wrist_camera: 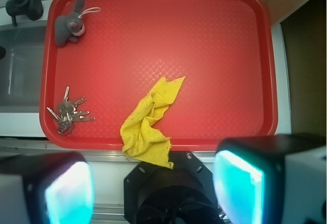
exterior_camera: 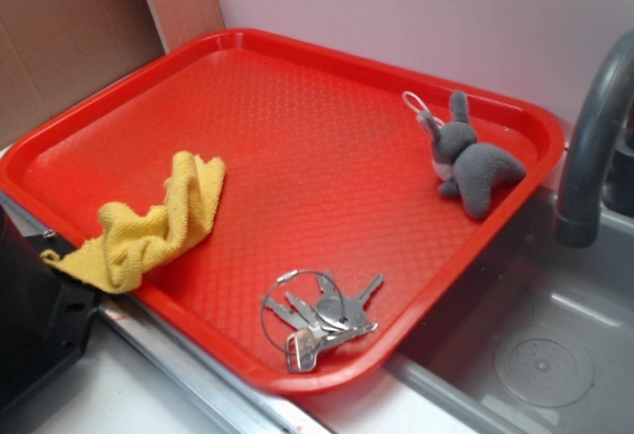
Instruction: Grab the silver keys.
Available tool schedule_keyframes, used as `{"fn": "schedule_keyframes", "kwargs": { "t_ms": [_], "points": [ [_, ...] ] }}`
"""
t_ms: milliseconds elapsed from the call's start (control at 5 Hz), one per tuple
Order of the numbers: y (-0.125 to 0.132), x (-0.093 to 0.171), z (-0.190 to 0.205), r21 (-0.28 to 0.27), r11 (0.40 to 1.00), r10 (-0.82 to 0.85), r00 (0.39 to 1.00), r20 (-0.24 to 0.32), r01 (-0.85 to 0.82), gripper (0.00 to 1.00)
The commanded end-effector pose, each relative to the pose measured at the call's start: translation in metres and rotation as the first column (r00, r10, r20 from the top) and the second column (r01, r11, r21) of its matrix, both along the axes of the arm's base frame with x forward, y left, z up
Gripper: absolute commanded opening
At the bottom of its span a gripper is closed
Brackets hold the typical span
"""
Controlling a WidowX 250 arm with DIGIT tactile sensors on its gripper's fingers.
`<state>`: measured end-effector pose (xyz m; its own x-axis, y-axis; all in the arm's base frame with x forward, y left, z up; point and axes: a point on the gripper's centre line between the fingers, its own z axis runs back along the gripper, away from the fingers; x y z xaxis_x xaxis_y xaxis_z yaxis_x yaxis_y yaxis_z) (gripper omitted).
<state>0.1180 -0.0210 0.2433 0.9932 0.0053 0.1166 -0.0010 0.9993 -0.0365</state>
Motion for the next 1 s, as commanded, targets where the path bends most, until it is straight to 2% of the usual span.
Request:
{"fn": "schedule_keyframes", "kwargs": {
  "t_ms": [0, 200, 400, 600, 800],
  "points": [
    [0.0, 0.0, 0.0, 0.0, 1.0, 0.0, 1.0, 0.0, 0.0, 1.0],
    [-0.031, 0.013, -0.038, -0.175, 0.983, -0.051, 0.998, 0.042, 0.058, 1.0],
    [-0.05, 0.018, -0.063, -0.3, 0.952, -0.05, 0.997, 0.061, 0.066, 1.0],
    [-0.073, 0.017, -0.08, -0.382, 0.917, -0.082, 0.992, 0.092, 0.111, 1.0],
    [-0.102, 0.019, -0.116, -0.347, 0.92, -0.193, 0.981, 0.012, 0.185, 1.0]
  ]
}}
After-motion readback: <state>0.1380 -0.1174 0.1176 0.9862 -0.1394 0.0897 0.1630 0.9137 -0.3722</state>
